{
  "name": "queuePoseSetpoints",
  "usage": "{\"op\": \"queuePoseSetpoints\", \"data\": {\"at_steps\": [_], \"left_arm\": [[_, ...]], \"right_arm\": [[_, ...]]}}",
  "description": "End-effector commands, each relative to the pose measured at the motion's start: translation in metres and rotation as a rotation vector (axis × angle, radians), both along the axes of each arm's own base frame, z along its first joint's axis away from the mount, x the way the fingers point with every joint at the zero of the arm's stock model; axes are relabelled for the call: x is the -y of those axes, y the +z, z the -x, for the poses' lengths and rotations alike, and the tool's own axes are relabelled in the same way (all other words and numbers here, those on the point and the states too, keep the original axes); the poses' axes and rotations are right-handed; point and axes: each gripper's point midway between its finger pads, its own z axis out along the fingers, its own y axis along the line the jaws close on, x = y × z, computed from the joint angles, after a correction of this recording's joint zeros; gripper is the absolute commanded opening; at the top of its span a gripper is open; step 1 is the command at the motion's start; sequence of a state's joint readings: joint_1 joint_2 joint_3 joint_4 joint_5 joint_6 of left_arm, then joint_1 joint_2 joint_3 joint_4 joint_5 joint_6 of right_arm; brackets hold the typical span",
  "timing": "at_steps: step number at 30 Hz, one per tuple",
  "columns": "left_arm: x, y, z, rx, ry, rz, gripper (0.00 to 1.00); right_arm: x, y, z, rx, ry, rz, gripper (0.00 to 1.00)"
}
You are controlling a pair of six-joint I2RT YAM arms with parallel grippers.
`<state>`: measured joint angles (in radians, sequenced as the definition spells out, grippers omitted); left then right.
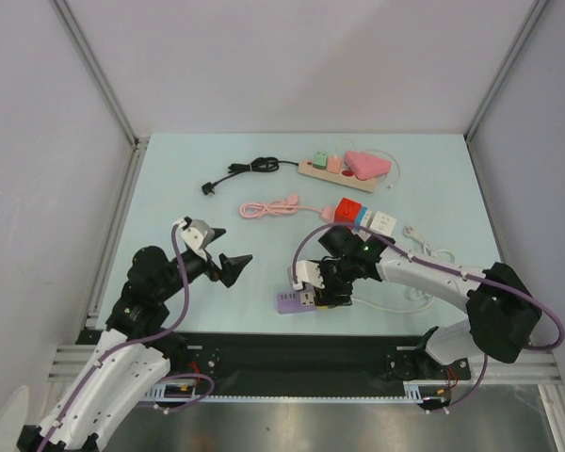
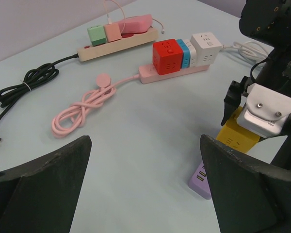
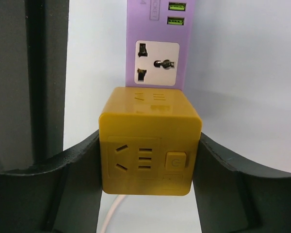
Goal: Pull the plug off the socket
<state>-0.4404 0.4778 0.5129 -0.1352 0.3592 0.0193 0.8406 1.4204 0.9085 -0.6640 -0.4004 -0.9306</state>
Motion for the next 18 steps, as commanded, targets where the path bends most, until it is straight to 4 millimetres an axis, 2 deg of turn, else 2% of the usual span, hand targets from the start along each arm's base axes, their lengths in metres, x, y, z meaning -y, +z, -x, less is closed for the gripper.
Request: {"op": "queuePoseSetpoints", "data": {"at_steps": [1, 3, 4, 6, 7, 8, 9, 11, 12, 13, 14, 15, 16, 18], "left_arm": [[0.007, 0.014, 0.007, 0.062, -0.057, 0.024, 1.0], [0.008, 0.017, 0.008, 0.066, -0.057, 0.042, 1.0], [0.007, 0.019, 0.008, 0.07, -0.053, 0.048, 1.0], [0.008, 0.025, 0.007, 0.031, -0.033, 0.107, 0.99], [0.011, 0.029, 0.007, -0.018, -0.027, 0.161, 1.0], [0.012, 0.026, 0.005, -0.064, -0.017, 0.188, 1.0], [0.014, 0.027, 0.005, -0.098, -0.015, 0.221, 1.0], [0.023, 0.017, 0.004, -0.221, -0.021, 0.284, 0.99], [0.027, 0.02, 0.003, -0.243, -0.031, 0.32, 1.0], [0.03, 0.015, 0.001, -0.295, -0.025, 0.35, 1.0], [0.035, 0.011, 0.0, -0.366, -0.023, 0.4, 1.0], [0.042, 0.01, -0.004, -0.39, -0.05, 0.426, 0.99], [0.047, 0.006, -0.005, -0.421, -0.058, 0.452, 0.99], [0.058, -0.014, -0.008, -0.551, -0.079, 0.507, 1.0]], "right_arm": [[-0.006, -0.003, -0.002, -0.004, -0.002, -0.004, 0.63], [-0.007, -0.003, -0.001, -0.014, -0.007, 0.0, 0.53], [-0.008, -0.002, -0.002, -0.018, -0.014, 0.0, 0.33], [-0.011, 0.009, -0.011, -0.018, -0.061, -0.021, 0.05], [-0.017, 0.026, -0.015, -0.026, -0.084, -0.07, 0.0], [-0.017, 0.035, -0.019, -0.037, -0.101, -0.098, 0.0], [-0.01, 0.044, -0.032, -0.045, -0.155, -0.134, 0.0], [-0.007, 0.068, -0.04, -0.086, -0.196, -0.224, 0.0], [-0.003, 0.08, -0.043, -0.085, -0.21, -0.272, 0.0], [0.008, 0.087, -0.053, -0.089, -0.256, -0.307, 0.0], [0.007, 0.096, -0.05, -0.106, -0.244, -0.361, 0.0], [0.011, 0.101, -0.046, -0.103, -0.254, -0.388, 0.0], [0.014, 0.106, -0.052, -0.083, -0.274, -0.417, 0.0], [0.02, 0.101, -0.052, -0.074, -0.303, -0.424, 0.0]]}}
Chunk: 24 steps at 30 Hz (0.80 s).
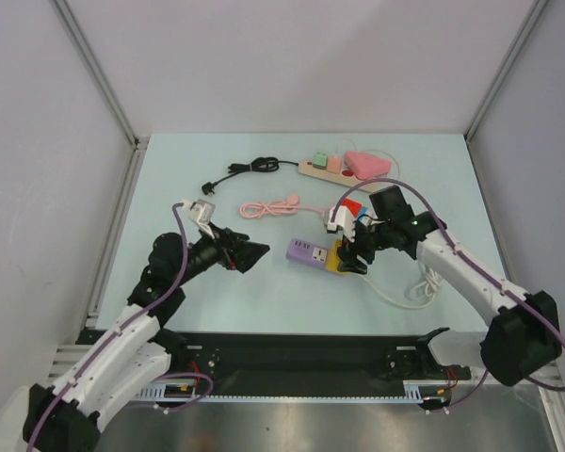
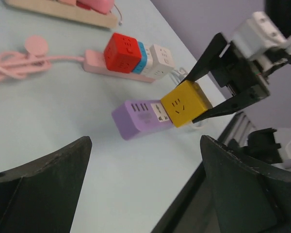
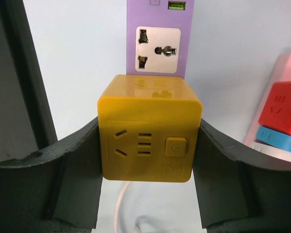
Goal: Pull the plug off the socket
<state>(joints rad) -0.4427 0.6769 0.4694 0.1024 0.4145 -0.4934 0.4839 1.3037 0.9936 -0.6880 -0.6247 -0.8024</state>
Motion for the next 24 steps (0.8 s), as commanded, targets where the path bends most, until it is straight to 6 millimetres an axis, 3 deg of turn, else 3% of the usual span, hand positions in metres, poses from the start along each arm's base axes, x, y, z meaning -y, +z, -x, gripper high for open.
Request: {"op": "queuePoseSetpoints", "data": {"at_steps": [1, 4, 10, 18, 24], "left_arm": [[0.026, 0.002, 0.0, -0.148, -0.08, 0.207, 1.0], [0.04, -0.013, -0.004, -0.269, -0.119, 0.252, 1.0], [0.07, -0.016, -0.01, -0.356, -0.128, 0.247, 1.0], [0.084, -0.051, -0.024, -0.462, -0.035, 0.144, 1.0], [0.095, -0.063, -0.029, -0.49, -0.027, 0.095, 1.0]], "right_arm": [[-0.012, 0.036, 0.007, 0.046, 0.013, -0.171, 0.0], [-0.003, 0.035, 0.0, 0.047, -0.051, -0.182, 0.0], [-0.001, 0.033, -0.004, 0.045, -0.086, -0.204, 0.0], [-0.004, 0.038, -0.001, 0.036, -0.075, -0.233, 0.0], [-0.007, 0.04, 0.002, 0.027, -0.06, -0.253, 0.0]]}}
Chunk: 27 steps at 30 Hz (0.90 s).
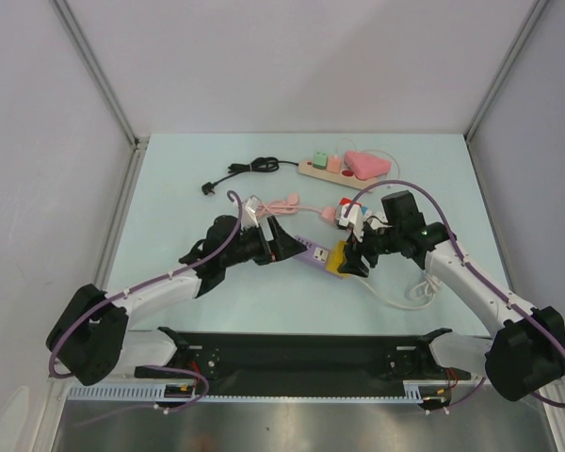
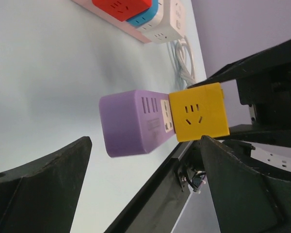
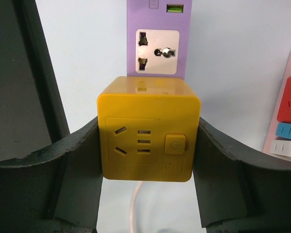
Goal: Pull the plug off the socket
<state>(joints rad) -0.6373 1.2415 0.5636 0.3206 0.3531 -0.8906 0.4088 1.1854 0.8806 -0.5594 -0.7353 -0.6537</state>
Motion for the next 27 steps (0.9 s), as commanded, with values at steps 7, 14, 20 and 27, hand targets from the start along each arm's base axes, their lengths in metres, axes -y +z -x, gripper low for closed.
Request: {"op": "queuePoseSetpoints", "data": {"at_steps": [7, 14, 20, 27], "left_arm": [[0.029, 0.012, -0.012, 0.03, -0.014, 0.002, 0.95], [0.047, 0.008, -0.012, 0.004, -0.059, 0.034, 0.69], [0.056, 0.005, -0.011, 0.001, -0.094, 0.053, 0.1], [0.034, -0.015, -0.034, -0.026, 0.083, -0.081, 0.0]], "right_arm": [[-0.015, 0.024, 0.001, 0.045, 0.059, -0.111, 0.0], [-0.016, 0.021, -0.001, 0.042, 0.048, -0.11, 0.0], [-0.015, 0.018, -0.007, 0.05, 0.014, -0.098, 0.0], [-0.033, -0.001, 0.001, 0.14, 0.016, 0.054, 0.0]]}}
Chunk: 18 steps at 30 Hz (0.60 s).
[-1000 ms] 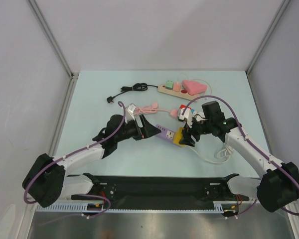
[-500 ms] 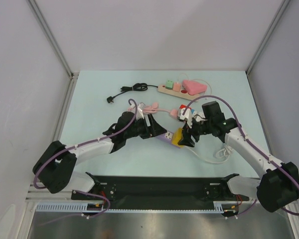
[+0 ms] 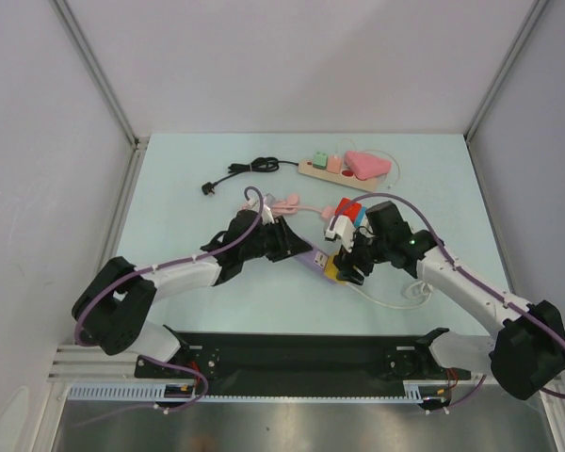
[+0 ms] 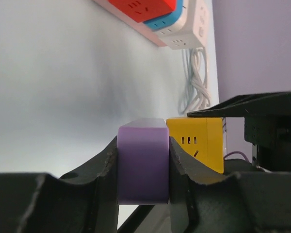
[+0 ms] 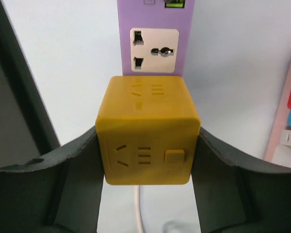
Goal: Pull the plug off the socket
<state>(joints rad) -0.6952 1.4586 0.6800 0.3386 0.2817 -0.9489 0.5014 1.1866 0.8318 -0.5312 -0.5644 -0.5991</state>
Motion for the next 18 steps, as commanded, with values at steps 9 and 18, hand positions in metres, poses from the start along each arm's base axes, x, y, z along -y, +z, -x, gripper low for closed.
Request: {"op": "queuePoseSetpoints", "data": {"at_steps": [9, 18], "left_arm": [[-0.007, 0.006, -0.011, 0.168, 0.014, -0.092, 0.0], [-0.01, -0.008, 0.003, 0.162, -0.038, -0.093, 0.0]], "right_arm": [[-0.027, 0.049, -0.025, 0.125, 0.007, -0.119, 0.0], [0.003, 0.06, -0.032, -0.003, -0.052, -0.266, 0.0]]}}
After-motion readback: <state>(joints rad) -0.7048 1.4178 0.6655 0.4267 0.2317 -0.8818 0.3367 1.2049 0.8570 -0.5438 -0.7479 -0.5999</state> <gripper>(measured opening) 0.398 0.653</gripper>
